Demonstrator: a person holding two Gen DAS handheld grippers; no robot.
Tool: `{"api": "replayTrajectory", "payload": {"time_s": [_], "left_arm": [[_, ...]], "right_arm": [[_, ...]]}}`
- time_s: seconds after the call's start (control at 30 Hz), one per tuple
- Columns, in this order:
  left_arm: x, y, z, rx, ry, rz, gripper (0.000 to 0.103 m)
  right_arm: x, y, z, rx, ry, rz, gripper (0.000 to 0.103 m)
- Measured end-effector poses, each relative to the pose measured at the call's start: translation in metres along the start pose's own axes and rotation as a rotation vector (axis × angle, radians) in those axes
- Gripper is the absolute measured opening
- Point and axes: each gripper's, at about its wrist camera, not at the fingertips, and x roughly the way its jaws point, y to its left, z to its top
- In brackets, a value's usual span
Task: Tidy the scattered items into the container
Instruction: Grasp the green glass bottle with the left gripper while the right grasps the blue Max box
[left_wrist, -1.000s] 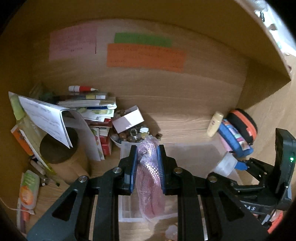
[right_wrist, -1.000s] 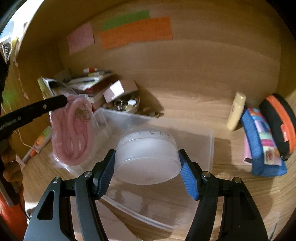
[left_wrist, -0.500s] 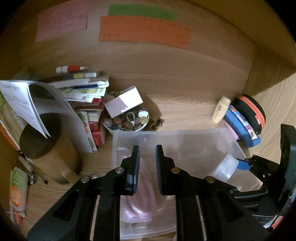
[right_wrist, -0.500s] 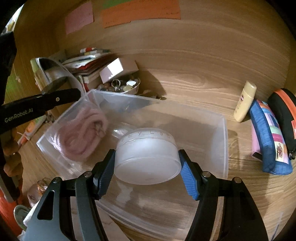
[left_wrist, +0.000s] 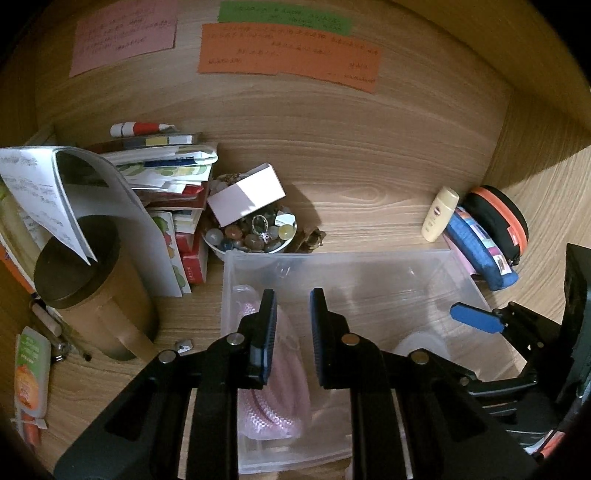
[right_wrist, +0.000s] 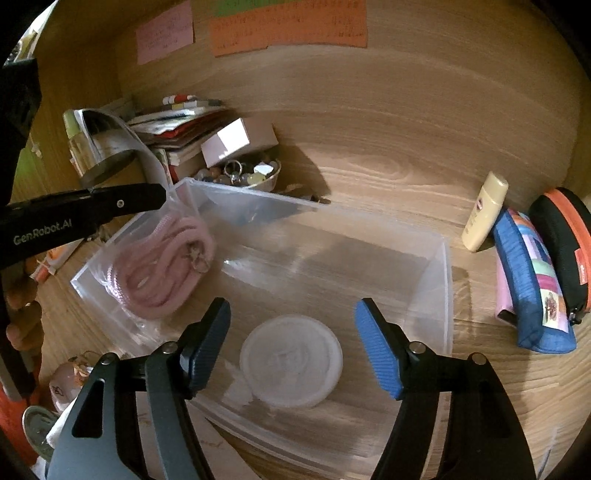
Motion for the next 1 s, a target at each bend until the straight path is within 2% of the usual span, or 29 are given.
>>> {"api": "replayTrajectory", "payload": {"time_s": [0.03,0.1,0.17,0.23,0.33,0.43,0.53,0.63,0.73,1.0], "left_arm": [[-0.001,-0.001,0.000,-0.002,-0.003,0.003,0.017],[-0.005,-0.002,0.000,-0.005,-0.012,0.015,0.027],[-0.012,-0.003,-0.001,-0.002,-0.030,0.026,0.040],[-0.022,-0.006,-0.002,0.009,-0.047,0.033,0.045],[-0.038,-0.012,-0.004,0.026,-0.078,0.046,0.058],[-0.057,-0.018,-0.007,0.046,-0.110,0.060,0.064],[-0.071,-0.022,-0.011,0.055,-0.130,0.066,0.074],[-0.082,-0.028,-0.017,0.067,-0.141,0.070,0.076],[-0.091,-0.031,-0.025,0.077,-0.143,0.077,0.086],[-0.124,-0.036,-0.051,0.080,-0.160,0.078,0.091]], "right_arm": [[-0.002,0.000,0.000,0.000,-0.009,0.001,0.070],[-0.006,0.000,0.001,0.001,-0.020,0.000,0.074],[-0.011,0.000,0.003,0.003,-0.033,-0.002,0.074],[-0.017,0.000,0.004,0.006,-0.042,-0.007,0.074],[-0.028,0.001,0.006,0.007,-0.063,-0.010,0.074],[-0.045,0.002,0.004,0.011,-0.090,-0.012,0.083],[-0.063,0.005,-0.001,0.010,-0.113,-0.015,0.083],[-0.077,0.008,-0.007,0.007,-0.122,-0.022,0.084],[-0.090,0.009,-0.016,0.013,-0.123,-0.018,0.084],[-0.122,0.011,-0.042,0.015,-0.135,-0.053,0.085]]}}
